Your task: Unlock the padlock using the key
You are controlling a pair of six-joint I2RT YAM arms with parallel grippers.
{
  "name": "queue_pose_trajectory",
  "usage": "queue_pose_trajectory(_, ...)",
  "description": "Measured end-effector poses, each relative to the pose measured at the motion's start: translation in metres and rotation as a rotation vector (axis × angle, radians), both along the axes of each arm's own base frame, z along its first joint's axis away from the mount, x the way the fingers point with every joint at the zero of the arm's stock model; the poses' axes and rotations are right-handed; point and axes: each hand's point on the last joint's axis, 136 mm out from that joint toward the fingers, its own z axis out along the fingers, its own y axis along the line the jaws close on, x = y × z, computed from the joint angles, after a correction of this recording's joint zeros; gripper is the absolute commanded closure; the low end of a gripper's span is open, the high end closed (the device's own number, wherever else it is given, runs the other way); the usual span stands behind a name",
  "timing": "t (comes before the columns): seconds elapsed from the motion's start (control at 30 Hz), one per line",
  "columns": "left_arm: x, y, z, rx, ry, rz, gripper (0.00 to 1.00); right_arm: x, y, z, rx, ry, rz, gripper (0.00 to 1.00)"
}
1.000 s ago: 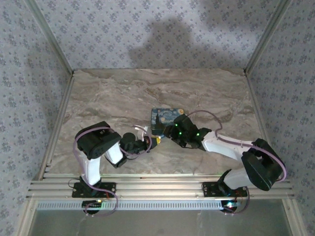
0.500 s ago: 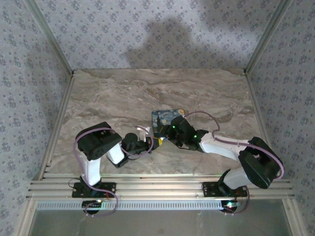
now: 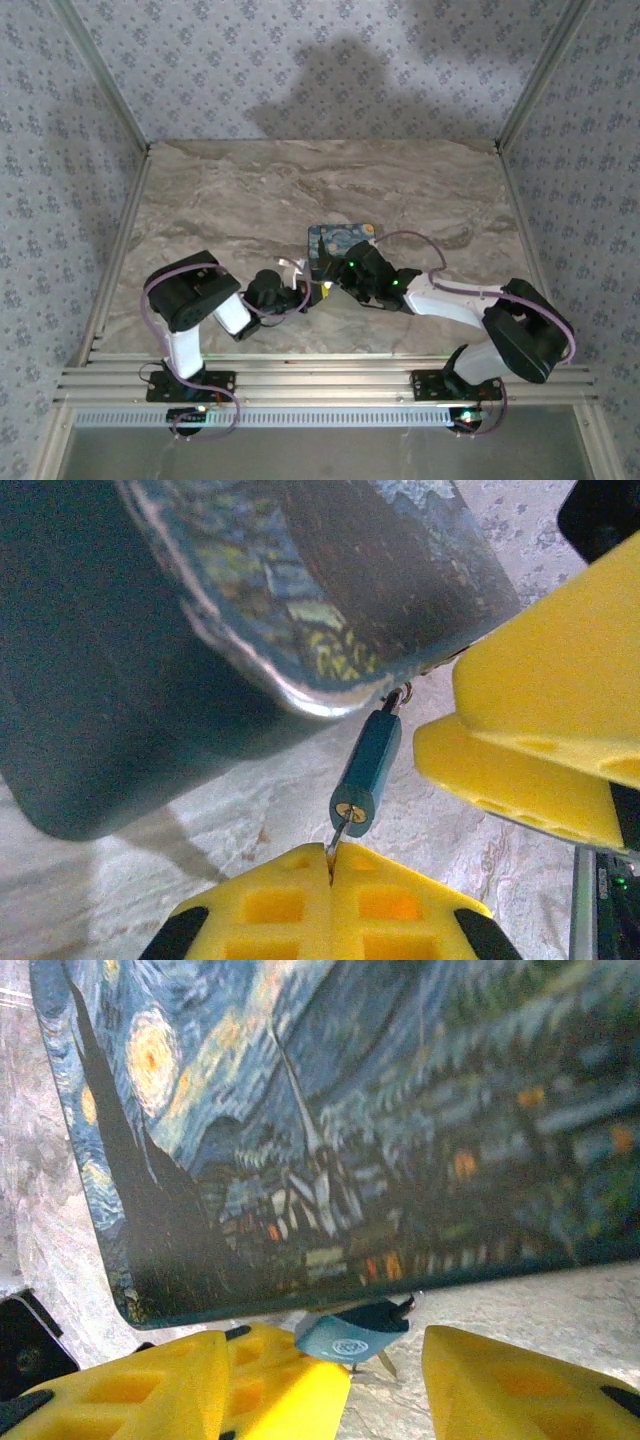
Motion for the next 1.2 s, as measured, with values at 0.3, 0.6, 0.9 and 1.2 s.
queue_pose_trajectory(0.3,-0.003,0.011,0.005,0.02,0.004,0.029,1.0,-0.001,0.008,-0.018,-0.011,0.025,0.008,0.43)
queue_pose_trajectory(0.6,-0.002,0.018,0.013,0.044,0.0,0.058,1.0,0.009,0.023,-0.019,0.027,0.018,-0.001,0.5)
queue_pose_trajectory(0.9,-0.003,0.023,0.008,0.086,0.01,0.065,1.0,0.014,0.033,-0.016,0.064,0.019,-0.005,0.82)
queue_pose_trajectory(1.2,-0.005,0.026,0.016,0.116,-0.01,0.055,0.57,0.014,0.034,-0.015,0.07,0.02,-0.006,0.98)
